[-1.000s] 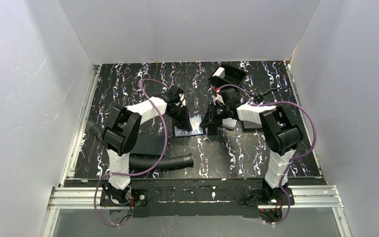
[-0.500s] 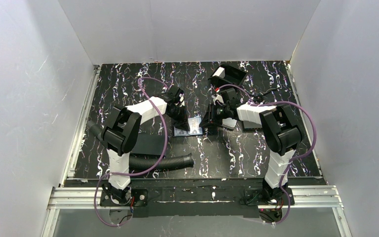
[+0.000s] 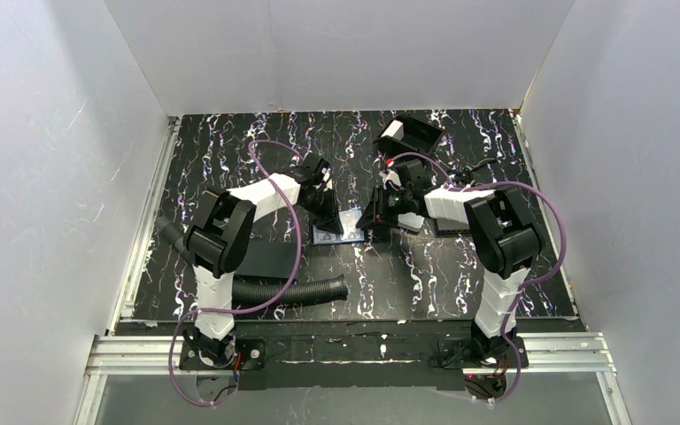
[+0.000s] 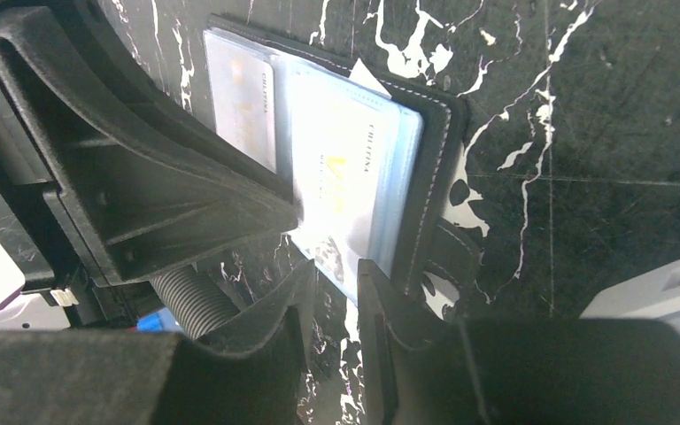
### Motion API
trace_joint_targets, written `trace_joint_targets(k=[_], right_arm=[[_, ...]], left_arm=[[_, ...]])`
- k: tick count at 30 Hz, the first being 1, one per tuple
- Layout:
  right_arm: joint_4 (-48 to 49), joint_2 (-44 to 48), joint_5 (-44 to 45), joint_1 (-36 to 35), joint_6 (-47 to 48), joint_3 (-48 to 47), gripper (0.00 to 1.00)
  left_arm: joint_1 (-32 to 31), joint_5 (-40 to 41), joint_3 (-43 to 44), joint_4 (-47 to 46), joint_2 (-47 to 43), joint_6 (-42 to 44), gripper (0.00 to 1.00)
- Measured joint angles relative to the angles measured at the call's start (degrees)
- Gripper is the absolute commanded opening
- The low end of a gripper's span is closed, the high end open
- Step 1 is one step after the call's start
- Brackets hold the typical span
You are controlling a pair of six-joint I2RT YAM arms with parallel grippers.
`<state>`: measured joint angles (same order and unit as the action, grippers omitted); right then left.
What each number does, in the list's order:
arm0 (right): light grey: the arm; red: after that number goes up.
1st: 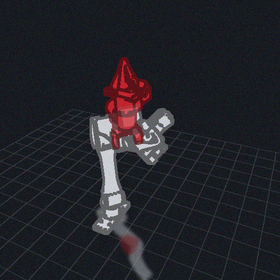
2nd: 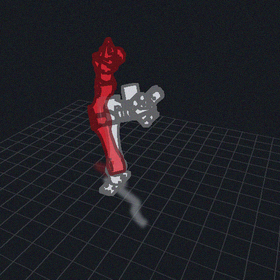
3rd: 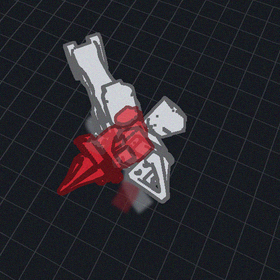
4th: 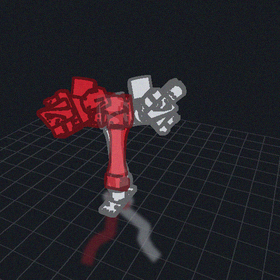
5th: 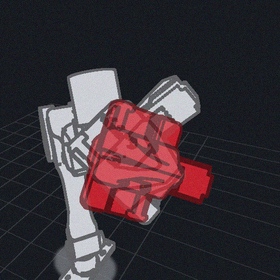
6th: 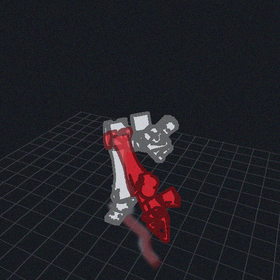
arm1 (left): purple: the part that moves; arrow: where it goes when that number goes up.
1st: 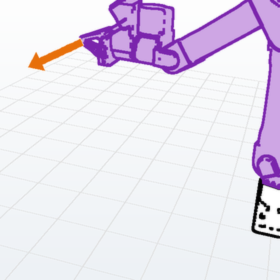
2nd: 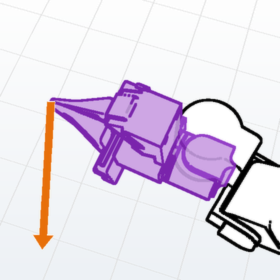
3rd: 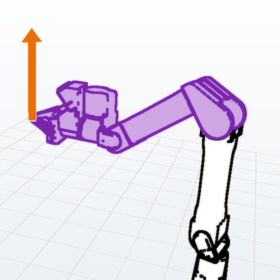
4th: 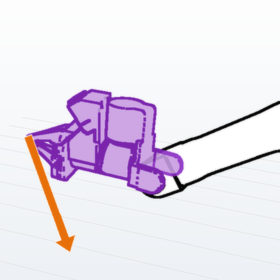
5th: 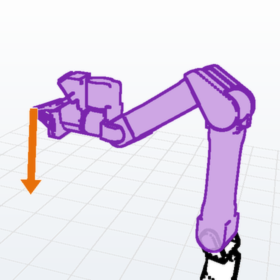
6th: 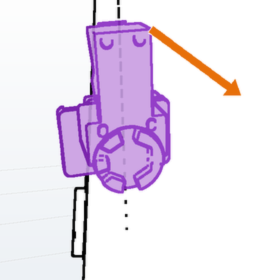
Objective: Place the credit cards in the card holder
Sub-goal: Open the card holder at the center of the board.
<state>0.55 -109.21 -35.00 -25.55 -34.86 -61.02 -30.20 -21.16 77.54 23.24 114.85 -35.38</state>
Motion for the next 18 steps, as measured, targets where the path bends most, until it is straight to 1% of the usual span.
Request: trace_joint_targets(k=[9, 18], right_arm=[[0.50, -0.26, 0.62, -0.07, -0.10, 0.09, 0.37], [-1.98, -0.08, 2.00, -0.11, 1.72, 0.07, 0.39]], left_arm=[[0.03, -1.77, -0.07, -1.21, 0.89, -1.09, 0.11], [0.16, -1.17, -0.07, -0.54, 1.12, -0.85, 0.07]])
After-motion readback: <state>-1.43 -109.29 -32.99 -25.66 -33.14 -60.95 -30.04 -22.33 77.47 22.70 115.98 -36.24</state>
